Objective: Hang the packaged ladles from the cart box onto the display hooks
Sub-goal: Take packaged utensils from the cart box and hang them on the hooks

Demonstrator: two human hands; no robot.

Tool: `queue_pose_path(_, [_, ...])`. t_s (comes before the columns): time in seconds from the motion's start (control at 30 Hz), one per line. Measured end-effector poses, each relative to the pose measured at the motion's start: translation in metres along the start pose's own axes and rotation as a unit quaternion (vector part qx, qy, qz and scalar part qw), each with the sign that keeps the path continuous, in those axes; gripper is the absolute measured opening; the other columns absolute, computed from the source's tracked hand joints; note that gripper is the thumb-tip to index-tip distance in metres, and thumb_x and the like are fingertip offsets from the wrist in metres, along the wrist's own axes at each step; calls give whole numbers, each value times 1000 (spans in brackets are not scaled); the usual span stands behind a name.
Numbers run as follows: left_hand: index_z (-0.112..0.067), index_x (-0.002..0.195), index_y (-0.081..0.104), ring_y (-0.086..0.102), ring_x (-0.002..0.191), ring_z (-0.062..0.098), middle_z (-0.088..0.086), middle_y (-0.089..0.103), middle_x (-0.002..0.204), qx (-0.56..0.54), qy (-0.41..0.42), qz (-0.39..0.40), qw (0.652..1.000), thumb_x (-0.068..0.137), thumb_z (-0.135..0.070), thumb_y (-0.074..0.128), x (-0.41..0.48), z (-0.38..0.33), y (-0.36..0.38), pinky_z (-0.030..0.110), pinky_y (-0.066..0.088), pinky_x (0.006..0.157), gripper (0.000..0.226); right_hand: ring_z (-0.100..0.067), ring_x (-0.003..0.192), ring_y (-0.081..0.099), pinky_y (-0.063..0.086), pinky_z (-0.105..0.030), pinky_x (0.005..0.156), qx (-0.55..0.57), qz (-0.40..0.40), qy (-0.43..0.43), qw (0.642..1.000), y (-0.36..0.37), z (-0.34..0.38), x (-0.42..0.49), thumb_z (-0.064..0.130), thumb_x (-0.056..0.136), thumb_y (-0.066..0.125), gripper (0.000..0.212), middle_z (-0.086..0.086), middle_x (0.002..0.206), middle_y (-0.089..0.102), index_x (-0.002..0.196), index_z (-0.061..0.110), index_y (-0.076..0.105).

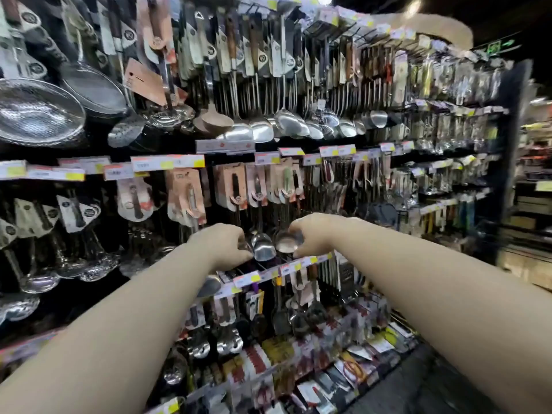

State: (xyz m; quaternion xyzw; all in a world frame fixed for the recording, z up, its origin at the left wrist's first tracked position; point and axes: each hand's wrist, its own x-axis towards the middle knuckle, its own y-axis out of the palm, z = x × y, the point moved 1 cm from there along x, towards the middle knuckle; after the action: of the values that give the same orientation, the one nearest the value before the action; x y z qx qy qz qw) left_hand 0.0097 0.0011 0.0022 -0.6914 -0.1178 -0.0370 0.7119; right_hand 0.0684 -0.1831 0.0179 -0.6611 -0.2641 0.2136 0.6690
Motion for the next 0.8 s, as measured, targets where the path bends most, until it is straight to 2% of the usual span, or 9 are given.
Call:
queue_pose_path(0.13, [-17,106,58,58,101,26,5,63,111,7,49,13,999,82,-49,54,9,-34,35,36,50,83,40,-27,131,41,37,-33,103,-21,22,49,998,28,-28,-30,35,88,57,63,-10,145,42,141,12,35])
queue_pose_path(0.23, [-17,94,57,55,86,25,6,63,103,2,82,30,996,81,-50,52,17,-67,62,33,48,71,36,-29,127,45,39,-32,99,-14,51,95,994,47,-62,-54,35,87,59,60,-11,141,46,140,13,38])
queue_pose_path(0.4, [-16,108,57,57,98,25,5,62,108,11,126,62,990,84,-46,49,41,-122,96,30,43,69,40,-27,124,48,43,-36,94,23,80,160,984,78,-130,-87,36,87,59,59,-9,141,47,138,14,39])
queue_pose_path(0.53, [-17,107,56,56,106,27,6,61,113,17,149,73,986,83,-46,50,70,-181,118,34,48,79,38,-28,129,44,39,-35,102,42,84,207,974,100,-194,-105,40,85,59,64,-10,144,44,140,15,37])
queue_pose_path(0.67, [-17,117,55,58,105,25,4,61,117,-7,163,84,983,83,-48,52,106,-260,140,33,48,74,46,-28,132,41,38,-33,104,52,99,233,966,119,-270,-121,40,86,59,68,-10,146,41,143,15,32])
queue_pose_path(0.8, [-15,124,52,55,116,26,6,56,129,-25,180,107,978,85,-48,51,138,-345,165,37,50,90,51,-27,133,40,36,-33,105,48,106,243,963,137,-345,-141,43,86,58,69,-9,147,40,143,15,31])
